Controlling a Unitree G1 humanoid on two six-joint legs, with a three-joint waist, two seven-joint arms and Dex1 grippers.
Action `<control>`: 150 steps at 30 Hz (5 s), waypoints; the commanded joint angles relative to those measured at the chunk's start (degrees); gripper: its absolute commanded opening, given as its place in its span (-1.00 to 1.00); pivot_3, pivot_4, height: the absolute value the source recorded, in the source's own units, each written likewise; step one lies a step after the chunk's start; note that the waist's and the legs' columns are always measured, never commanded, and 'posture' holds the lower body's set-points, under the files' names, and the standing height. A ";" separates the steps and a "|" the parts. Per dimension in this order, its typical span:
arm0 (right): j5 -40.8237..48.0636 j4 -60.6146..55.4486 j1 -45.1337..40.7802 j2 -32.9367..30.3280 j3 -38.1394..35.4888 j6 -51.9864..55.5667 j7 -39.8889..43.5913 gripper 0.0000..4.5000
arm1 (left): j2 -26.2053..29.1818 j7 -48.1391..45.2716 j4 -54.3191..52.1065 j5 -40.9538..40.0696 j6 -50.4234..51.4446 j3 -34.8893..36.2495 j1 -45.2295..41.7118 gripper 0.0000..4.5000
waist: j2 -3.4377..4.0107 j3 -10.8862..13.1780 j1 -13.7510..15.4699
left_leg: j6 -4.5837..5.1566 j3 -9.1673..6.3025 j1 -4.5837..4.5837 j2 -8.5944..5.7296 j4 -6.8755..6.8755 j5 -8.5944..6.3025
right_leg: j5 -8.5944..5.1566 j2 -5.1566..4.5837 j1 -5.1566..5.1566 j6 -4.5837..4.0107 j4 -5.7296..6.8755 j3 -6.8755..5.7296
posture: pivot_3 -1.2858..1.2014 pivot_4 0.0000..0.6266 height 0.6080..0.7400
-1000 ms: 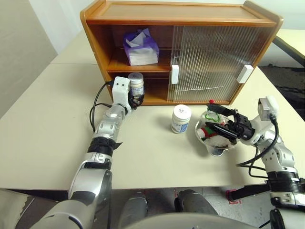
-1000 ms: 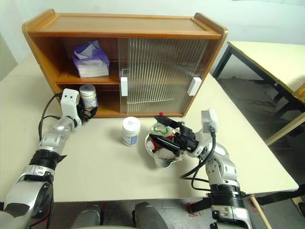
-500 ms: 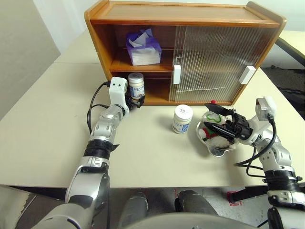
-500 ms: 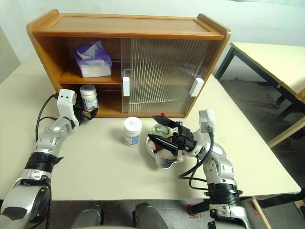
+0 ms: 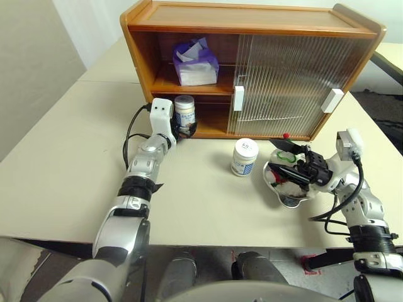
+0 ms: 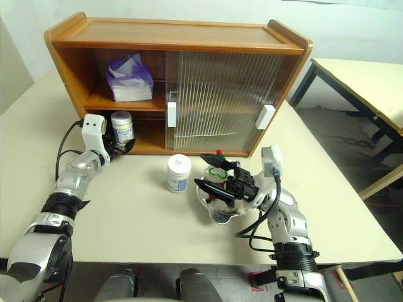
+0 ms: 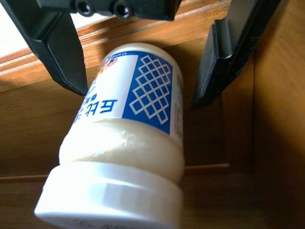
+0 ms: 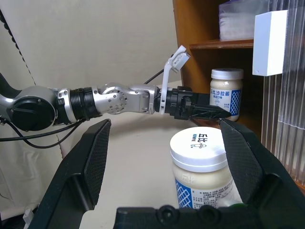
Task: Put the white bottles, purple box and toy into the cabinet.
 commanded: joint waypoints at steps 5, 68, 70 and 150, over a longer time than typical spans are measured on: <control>-0.43 0.42 0.24 -0.56 0.02 -0.64 0.27 1.00 | -1.63 -1.96 1.70 0.91 -1.16 -1.64 -1.40 0.99 | 0.00 -0.01 0.09 | 0.02 0.00 0.02 0.00 0.04 0.00 | -0.08 0.00 0.02 0.18 0.01 0.00 | -0.05 -0.95 1.00; -1.11 1.97 -1.17 0.27 1.80 -1.04 0.77 1.00 | 5.42 6.43 -21.32 14.22 1.15 -10.14 9.37 -0.99 | 0.01 -0.07 0.74 | 0.03 0.01 0.10 0.00 0.00 0.00 | 0.08 -0.02 0.04 -0.13 0.02 -0.06 | -0.03 -0.97 1.00; -1.26 2.28 -1.33 0.34 1.91 -1.22 0.89 1.00 | 5.09 6.39 -20.96 14.23 1.26 -9.85 9.25 -0.99 | 0.01 -0.15 0.77 | 0.04 0.01 0.11 0.00 0.01 0.00 | 0.08 -0.02 0.05 -0.14 0.02 -0.06 | -0.03 -0.98 1.00; -0.55 0.62 -0.26 -0.05 1.03 -1.31 0.24 1.00 | 8.99 2.66 13.04 29.46 -11.82 -21.74 -11.73 -0.99 | -0.01 -0.86 -0.74 | 0.34 -0.11 -0.01 -0.09 -0.14 0.24 | -0.11 -0.04 0.04 0.14 -0.04 -0.11 | -0.08 -1.00 1.00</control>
